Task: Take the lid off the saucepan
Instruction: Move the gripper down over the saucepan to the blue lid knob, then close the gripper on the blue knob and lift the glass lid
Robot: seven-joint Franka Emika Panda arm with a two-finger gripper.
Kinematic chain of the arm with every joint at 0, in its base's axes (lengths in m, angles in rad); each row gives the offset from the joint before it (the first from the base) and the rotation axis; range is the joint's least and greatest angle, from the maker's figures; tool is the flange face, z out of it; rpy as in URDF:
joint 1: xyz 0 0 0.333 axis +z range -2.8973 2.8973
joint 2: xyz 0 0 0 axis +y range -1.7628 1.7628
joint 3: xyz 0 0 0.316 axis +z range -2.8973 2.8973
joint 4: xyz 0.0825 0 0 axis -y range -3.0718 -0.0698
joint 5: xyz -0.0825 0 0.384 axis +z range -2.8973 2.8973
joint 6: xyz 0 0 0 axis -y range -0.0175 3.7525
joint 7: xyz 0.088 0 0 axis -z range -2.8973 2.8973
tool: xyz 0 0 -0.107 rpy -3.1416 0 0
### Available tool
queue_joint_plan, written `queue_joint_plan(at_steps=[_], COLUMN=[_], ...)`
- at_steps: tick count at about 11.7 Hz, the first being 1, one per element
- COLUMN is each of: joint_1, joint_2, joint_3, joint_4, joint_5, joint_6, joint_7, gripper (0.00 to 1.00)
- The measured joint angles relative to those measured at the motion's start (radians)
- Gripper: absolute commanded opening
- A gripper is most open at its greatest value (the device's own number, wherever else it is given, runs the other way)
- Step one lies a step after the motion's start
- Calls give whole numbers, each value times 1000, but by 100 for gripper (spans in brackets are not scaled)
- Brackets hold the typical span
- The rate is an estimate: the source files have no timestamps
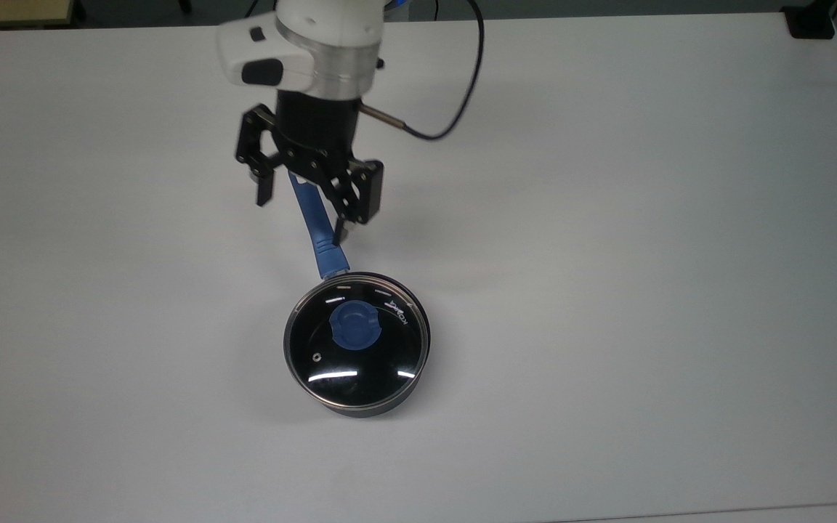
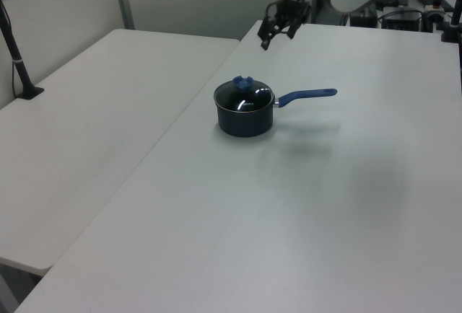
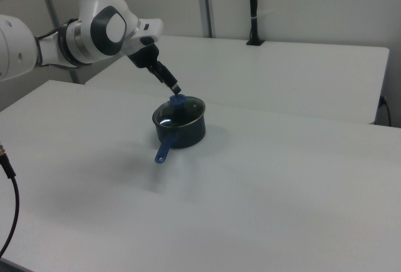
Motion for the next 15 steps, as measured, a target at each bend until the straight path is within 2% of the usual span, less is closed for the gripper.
queue_joint_plan(at_steps=[3,6,10,12,15], joint_1=[28,26,24,25,27], joint_2=[81,158,224,261,300], joint_3=[2,1,0,0,2], joint_4=[16,28,76,101,121], joint_5=[-5,-13,-18,-85,-140], joint_6=[85,189,275,275,281], joint_7=[363,596,732,750,752], gripper=[97,88,89,87,50])
